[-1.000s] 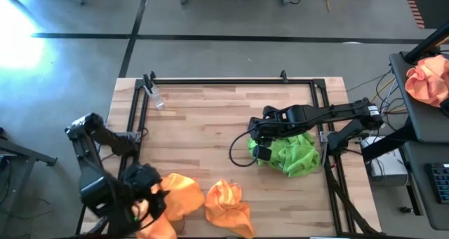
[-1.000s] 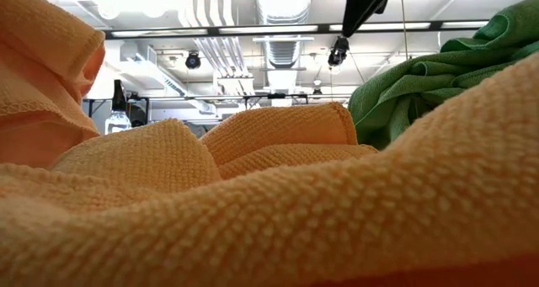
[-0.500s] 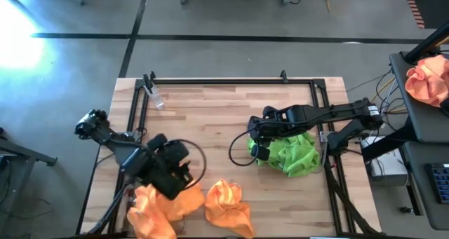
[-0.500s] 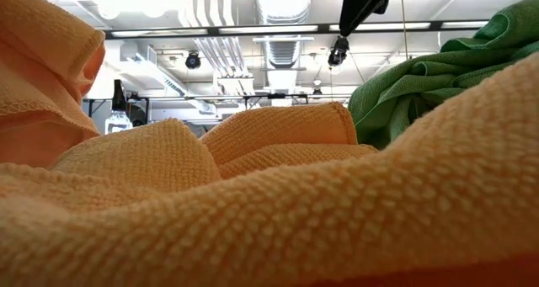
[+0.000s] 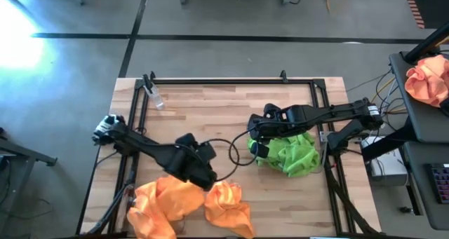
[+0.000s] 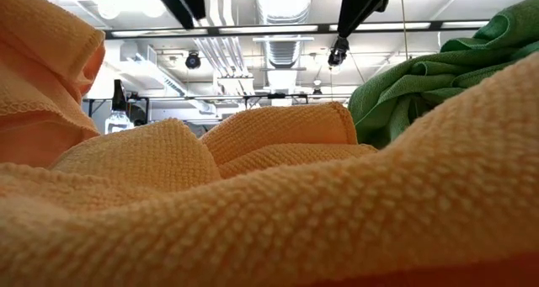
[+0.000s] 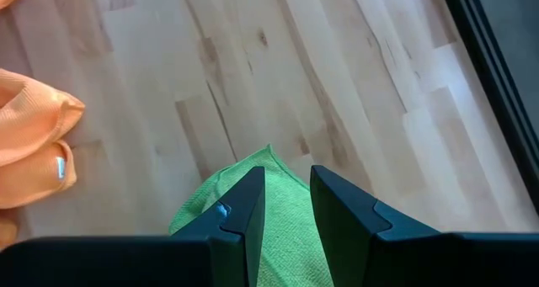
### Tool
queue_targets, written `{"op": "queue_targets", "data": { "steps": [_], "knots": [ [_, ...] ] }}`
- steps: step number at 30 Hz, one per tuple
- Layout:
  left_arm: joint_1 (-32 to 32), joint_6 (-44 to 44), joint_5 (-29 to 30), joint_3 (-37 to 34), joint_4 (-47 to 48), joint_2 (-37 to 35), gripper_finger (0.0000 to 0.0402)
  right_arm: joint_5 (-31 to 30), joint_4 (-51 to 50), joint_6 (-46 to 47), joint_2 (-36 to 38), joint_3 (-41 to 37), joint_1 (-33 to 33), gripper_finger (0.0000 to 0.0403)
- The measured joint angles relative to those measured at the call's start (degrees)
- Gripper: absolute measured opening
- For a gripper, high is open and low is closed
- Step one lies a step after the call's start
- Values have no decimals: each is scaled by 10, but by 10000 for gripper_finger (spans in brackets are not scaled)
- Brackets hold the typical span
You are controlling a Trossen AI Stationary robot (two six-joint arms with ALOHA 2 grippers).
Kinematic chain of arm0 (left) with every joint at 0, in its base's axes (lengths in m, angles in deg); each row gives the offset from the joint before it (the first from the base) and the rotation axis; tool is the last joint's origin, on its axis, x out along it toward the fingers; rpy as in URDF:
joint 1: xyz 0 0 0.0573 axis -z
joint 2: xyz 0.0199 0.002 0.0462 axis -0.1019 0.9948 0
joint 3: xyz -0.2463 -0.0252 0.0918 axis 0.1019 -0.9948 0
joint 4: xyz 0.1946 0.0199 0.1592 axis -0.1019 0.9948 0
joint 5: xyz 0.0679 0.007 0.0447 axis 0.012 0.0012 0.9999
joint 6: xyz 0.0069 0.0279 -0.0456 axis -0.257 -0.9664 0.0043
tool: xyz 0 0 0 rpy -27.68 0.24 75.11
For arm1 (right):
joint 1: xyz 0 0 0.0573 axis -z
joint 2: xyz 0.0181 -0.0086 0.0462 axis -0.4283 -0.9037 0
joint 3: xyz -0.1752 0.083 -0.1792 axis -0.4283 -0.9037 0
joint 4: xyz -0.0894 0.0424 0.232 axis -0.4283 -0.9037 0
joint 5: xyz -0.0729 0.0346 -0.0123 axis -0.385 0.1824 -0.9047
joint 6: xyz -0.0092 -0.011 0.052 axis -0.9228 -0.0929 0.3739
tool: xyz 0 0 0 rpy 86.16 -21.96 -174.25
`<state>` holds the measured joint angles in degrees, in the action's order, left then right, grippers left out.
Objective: Sort microfiber towel by color & place in baskets
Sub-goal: Put the left yellow towel into the left transparent bin, then put the yellow towel into the left transparent bin
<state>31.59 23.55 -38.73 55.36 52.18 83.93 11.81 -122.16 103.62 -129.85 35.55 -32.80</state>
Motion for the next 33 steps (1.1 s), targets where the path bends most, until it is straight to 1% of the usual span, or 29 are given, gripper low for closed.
{"op": "queue_targets", "data": {
  "steps": [3,6,9,12,13,18,23,30,33],
  "knots": [
    [-1,-24,0,25,8,27,216,-1,0,0,0,0,0,91],
    [-1,-48,0,66,21,53,216,-1,0,0,0,0,0,91],
    [-1,-68,2,122,51,84,216,-1,0,0,0,0,0,91],
    [1,-72,3,193,115,118,216,-1,-1,4,0,0,0,91],
    [1,-74,3,214,122,130,216,-1,-1,4,0,0,0,91],
    [14,-108,-47,280,117,167,216,-1,-8,4,0,0,0,91],
    [31,-113,-44,298,118,192,216,-1,-29,4,0,0,0,91],
    [33,-85,-41,288,118,217,216,-13,-56,4,0,0,0,91],
    [35,-78,-55,293,118,232,216,-13,-56,10,0,0,0,91]
  ]
}}
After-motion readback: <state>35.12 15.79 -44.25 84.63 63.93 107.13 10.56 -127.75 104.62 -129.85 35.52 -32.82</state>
